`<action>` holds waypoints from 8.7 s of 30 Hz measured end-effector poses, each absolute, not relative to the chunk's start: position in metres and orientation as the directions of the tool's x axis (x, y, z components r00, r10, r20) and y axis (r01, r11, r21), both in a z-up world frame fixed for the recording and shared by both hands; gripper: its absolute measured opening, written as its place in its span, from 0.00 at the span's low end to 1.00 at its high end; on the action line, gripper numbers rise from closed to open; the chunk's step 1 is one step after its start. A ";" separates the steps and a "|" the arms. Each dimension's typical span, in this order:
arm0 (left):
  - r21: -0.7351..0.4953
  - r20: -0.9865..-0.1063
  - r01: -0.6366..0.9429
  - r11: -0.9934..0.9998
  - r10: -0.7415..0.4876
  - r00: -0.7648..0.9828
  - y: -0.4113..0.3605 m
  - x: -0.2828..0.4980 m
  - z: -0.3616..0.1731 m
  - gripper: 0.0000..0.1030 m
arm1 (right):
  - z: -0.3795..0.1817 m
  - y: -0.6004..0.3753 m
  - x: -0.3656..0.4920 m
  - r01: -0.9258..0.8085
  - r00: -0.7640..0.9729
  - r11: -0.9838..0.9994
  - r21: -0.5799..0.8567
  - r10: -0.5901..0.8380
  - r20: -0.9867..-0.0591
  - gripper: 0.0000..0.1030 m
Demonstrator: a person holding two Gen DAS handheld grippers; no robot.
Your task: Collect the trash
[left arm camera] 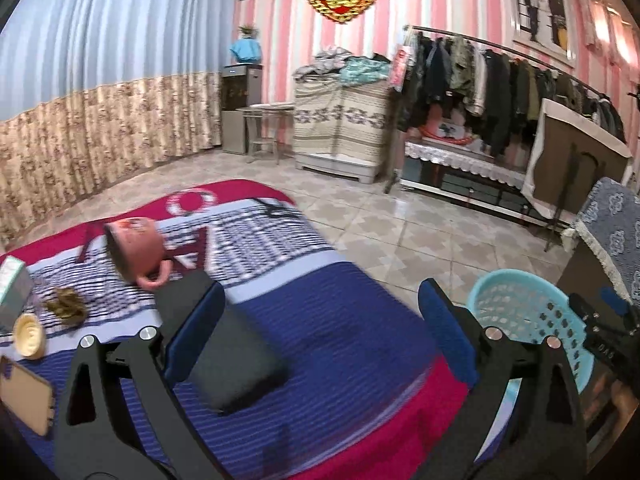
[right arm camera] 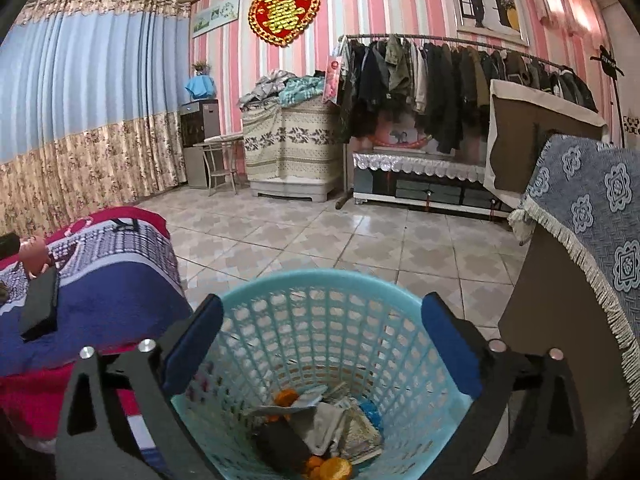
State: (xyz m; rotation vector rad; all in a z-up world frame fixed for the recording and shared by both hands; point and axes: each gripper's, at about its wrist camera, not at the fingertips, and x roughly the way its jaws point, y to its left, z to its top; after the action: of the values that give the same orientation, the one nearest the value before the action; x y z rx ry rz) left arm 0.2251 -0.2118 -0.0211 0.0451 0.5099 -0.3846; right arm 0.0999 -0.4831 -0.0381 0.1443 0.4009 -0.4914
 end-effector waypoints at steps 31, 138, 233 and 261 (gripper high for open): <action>-0.053 -0.639 -0.106 0.993 0.048 0.768 0.093 0.253 -0.066 0.94 | -0.035 -0.229 0.195 -0.009 0.903 0.999 -0.052 -0.014 -0.430 0.95; 0.029 -0.500 0.471 0.881 -0.396 0.770 -0.254 0.192 -0.028 0.59 | -0.009 -0.486 0.040 0.473 0.815 0.881 0.002 -0.437 -0.379 0.43; -0.010 -0.368 0.219 0.976 -0.207 0.906 -0.053 -0.016 0.017 0.95 | 0.048 -0.225 -0.067 0.208 0.919 0.977 -0.040 -0.209 -0.335 0.96; -0.009 -0.364 0.189 0.982 -0.179 0.914 -0.052 -0.009 0.015 0.95 | 0.047 -0.220 -0.064 0.178 0.932 0.983 -0.056 -0.186 -0.311 0.96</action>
State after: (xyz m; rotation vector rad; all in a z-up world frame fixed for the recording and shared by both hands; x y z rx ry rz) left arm -0.0088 -0.0516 0.0148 0.0269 0.3727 -0.1895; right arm -0.0640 -0.2204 0.0467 -0.0267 0.3206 -0.1862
